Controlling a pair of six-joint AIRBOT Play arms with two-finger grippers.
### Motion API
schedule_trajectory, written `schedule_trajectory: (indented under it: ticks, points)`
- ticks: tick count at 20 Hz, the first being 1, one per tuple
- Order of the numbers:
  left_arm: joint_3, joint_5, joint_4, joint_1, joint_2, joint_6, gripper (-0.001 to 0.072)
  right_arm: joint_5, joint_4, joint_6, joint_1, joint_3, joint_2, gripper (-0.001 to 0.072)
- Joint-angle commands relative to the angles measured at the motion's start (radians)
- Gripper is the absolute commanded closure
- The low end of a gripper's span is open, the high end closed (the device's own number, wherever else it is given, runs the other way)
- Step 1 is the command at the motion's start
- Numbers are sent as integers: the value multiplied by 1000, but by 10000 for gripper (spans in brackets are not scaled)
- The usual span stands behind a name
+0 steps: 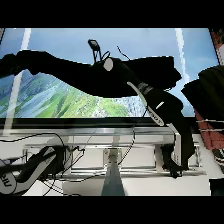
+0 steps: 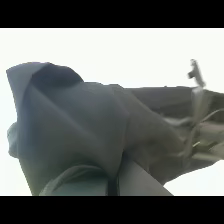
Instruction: Fold the clothes and pants, and hang the long-sleeved shirts on hangers.
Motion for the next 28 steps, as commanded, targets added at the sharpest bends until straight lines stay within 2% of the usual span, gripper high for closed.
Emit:
schedule_trajectory:
  ticks: [1,5,8,11,15,17,19,20,21,22,25,28]
  points:
    - [1,14,-34,-2,21,-3,697,-8,-21,0,57,59,-21,695]
    - [0,43,-31,-97,-49,28,698,56,-177,2,-25,71,19,695]
    - [0,223,-35,-309,-146,61,698,138,-232,2,-180,71,95,695]
    - [1,525,-116,-621,-253,107,698,253,-231,2,-352,71,186,694]
    - [2,1075,-158,-1045,-400,106,698,430,-231,2,-537,71,248,694]
    - [2,1311,-158,-1192,-470,98,698,507,-230,3,-601,70,250,694]
    - [2,1420,-158,-1275,-528,98,693,561,-229,5,-642,70,250,693]
    - [2,1421,-158,-1291,-546,99,582,571,-229,5,-653,70,250,693]
    - [2,1420,-158,-1297,-558,98,221,573,-229,5,-659,70,250,694]
    - [2,1410,-158,-1297,-559,98,-12,572,-229,4,-660,70,250,694]
    - [1,1306,-158,-1239,-509,99,-9,568,-229,4,-658,70,250,693]
    - [1,1034,-156,-1074,-429,99,3,565,-230,3,-658,70,250,694]
